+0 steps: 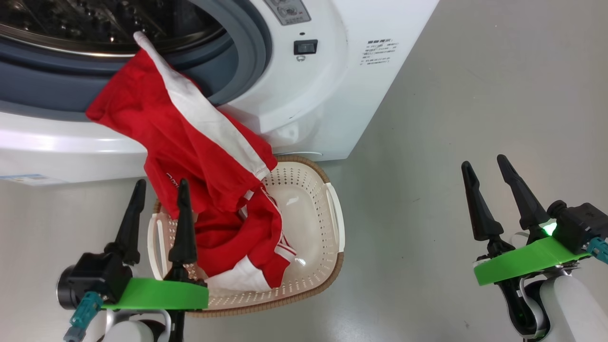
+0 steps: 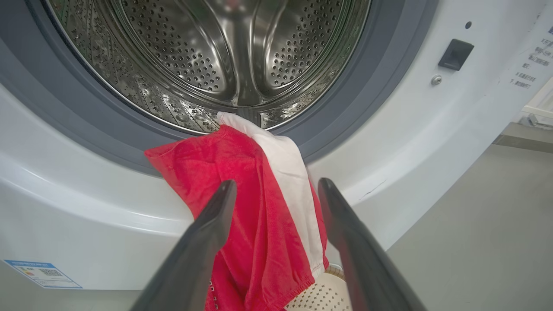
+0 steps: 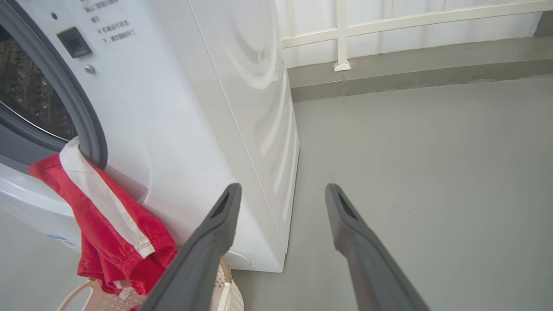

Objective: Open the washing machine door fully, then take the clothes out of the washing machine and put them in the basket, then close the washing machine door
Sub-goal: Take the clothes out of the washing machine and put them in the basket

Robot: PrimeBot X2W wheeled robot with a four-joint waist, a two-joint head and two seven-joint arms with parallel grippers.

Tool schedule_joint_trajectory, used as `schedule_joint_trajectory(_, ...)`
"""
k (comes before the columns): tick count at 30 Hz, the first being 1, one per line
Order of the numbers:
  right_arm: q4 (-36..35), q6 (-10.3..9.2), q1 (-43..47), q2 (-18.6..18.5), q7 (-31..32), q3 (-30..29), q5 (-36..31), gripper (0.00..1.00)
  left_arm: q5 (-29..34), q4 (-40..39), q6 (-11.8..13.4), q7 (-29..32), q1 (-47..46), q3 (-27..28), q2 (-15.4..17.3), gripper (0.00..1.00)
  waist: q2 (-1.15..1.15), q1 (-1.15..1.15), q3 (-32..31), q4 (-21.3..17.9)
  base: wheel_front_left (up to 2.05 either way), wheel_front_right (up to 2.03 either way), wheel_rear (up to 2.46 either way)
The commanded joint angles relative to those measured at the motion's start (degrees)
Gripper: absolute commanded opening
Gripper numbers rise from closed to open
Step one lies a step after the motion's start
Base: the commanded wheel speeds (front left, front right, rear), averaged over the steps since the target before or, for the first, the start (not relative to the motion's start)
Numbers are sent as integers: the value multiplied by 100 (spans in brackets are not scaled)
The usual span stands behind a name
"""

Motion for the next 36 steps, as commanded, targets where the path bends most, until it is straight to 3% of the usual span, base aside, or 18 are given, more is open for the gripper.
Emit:
schedule_joint_trajectory(1,-110,36,96,-59,-37,89,28,100,-36,-175,48,-28,85,135,86,100,0,0,-3,1,0,0,0)
schedule_joint_trajectory(10,-105,36,70,-59,-37,101,32,100,-85,-101,34,-28,-84,-1,86,100,0,0,3,-3,0,0,0)
schedule_joint_trajectory(20,-129,36,50,-77,-37,74,30,100,-263,700,-141,-28,-700,-228,86,100,0,0,86,51,0,0,0)
schedule_joint_trajectory(30,-161,36,-124,-92,-37,135,33,100,-439,2443,-376,-28,-2139,-460,86,100,0,0,314,8,0,0,0)
schedule_joint_trajectory(36,-167,36,-148,-51,-37,114,34,100,-556,3062,-426,-28,-2677,-406,86,100,0,0,403,-79,0,0,0)
